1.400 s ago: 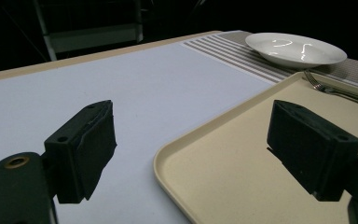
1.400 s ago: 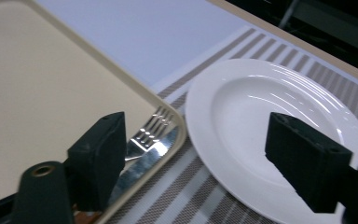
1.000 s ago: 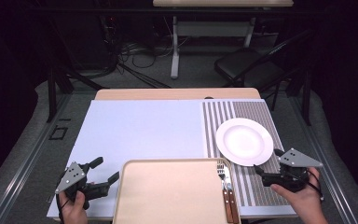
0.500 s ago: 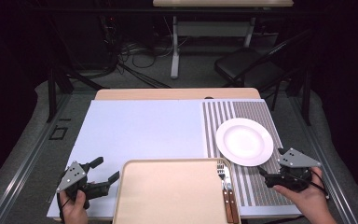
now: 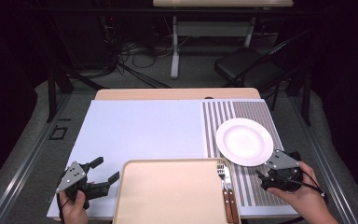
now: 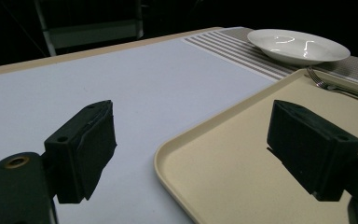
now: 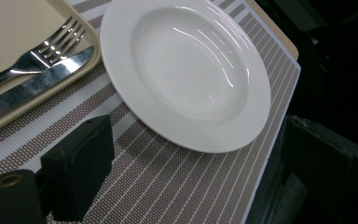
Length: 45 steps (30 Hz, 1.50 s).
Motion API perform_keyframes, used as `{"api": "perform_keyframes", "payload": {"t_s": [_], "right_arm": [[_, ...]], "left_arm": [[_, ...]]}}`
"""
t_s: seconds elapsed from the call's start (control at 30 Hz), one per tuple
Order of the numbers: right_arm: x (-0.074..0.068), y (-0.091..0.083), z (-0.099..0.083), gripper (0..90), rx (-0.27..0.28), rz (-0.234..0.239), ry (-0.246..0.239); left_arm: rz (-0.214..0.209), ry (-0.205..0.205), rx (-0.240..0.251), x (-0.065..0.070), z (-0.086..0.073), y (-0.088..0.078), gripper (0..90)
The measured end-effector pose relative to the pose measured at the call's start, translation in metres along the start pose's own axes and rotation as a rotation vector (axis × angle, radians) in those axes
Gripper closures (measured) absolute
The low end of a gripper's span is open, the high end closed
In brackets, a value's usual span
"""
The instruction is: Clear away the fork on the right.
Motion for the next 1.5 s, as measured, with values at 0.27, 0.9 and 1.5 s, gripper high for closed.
{"api": "perform_keyframes", "payload": {"t_s": [0.27,0.9,1.5], "right_arm": [[-0.008,0.004,0.003,10.0,-0.055,-0.038,-0.091],[-0.031,0.017,0.010,10.2,-0.113,-0.064,-0.274],[-0.033,0.041,0.017,10.2,-0.100,-0.007,-0.339]], "left_arm": [[0.005,0.000,0.003,0.001,0.000,0.000,15.5],[0.005,0.001,0.001,0.001,0.000,0.000,15.5],[0.002,0.001,-0.003,0.000,0.000,0.000,15.5]]}}
Point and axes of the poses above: each handheld gripper's, and its own axes: y roughly forward along the jaws, z roughly out of its top, x roughly to its right, the point moved 3 cm from there along y, roughly forward along the jaws, and after that the axes turned 2 degrees about -y, right-handed, at the moved point
